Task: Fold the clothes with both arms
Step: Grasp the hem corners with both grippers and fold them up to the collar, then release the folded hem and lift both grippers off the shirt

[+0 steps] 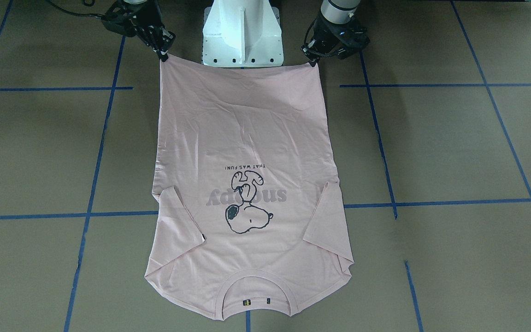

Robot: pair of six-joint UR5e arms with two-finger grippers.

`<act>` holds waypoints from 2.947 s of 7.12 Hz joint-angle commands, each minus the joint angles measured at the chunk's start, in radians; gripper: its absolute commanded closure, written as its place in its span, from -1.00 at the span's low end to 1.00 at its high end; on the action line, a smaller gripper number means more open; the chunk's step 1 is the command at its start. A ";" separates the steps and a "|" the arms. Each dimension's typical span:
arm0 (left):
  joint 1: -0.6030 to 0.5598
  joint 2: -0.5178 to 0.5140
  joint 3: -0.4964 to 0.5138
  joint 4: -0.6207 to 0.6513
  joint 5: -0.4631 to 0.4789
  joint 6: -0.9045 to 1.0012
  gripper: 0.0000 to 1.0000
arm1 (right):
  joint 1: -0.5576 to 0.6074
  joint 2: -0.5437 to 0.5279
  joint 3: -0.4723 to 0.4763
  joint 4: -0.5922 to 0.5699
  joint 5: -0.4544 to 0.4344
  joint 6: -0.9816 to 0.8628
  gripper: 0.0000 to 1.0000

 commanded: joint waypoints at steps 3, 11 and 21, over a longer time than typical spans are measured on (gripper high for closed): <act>-0.263 -0.149 0.249 -0.128 0.077 0.340 1.00 | 0.398 0.356 -0.405 0.000 0.050 -0.365 1.00; -0.460 -0.362 0.833 -0.574 0.215 0.489 1.00 | 0.698 0.723 -1.054 0.214 0.207 -0.497 1.00; -0.466 -0.454 1.074 -0.705 0.257 0.484 0.85 | 0.697 0.794 -1.311 0.374 0.195 -0.491 1.00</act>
